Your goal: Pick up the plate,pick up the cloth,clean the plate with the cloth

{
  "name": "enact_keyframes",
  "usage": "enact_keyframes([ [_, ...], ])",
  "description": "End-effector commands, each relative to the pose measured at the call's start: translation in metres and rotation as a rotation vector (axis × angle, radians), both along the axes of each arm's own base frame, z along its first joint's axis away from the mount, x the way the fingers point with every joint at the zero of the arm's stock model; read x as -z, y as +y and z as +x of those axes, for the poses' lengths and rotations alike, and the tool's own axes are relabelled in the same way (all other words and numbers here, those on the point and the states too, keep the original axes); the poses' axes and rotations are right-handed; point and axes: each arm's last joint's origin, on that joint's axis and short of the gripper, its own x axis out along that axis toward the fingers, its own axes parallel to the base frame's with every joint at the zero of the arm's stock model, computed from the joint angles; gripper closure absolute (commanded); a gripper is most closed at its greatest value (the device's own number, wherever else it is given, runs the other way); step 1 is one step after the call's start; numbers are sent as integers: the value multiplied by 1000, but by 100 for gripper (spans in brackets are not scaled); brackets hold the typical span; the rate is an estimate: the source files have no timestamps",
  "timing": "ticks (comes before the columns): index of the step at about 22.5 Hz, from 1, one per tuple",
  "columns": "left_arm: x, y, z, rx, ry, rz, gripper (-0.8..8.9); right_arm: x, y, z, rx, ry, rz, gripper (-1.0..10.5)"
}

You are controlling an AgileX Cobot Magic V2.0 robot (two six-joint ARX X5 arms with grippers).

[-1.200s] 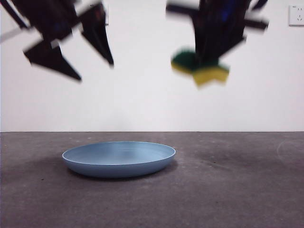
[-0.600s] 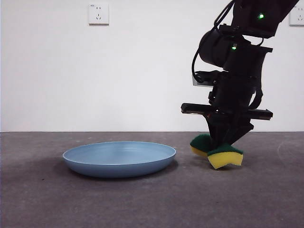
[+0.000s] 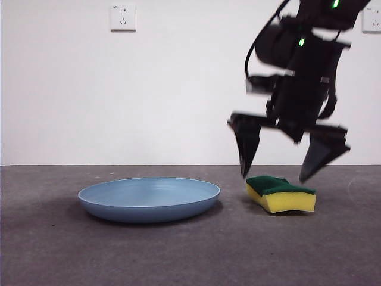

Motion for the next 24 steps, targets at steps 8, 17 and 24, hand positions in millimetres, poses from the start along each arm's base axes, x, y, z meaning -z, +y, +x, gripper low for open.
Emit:
enact_keyframes([
  [8, -1, 4, 2, -99, -97, 163, 820, -129, -42, -91, -11, -290, 139, 961],
  [17, -31, 26, -39, -187, -388, 69, 820, -196, -86, -185, 74, -733, 160, 959],
  [24, 21, 35, -59, -206, -446, 14, 820, -152, -89, -208, 62, -849, 215, 959],
])
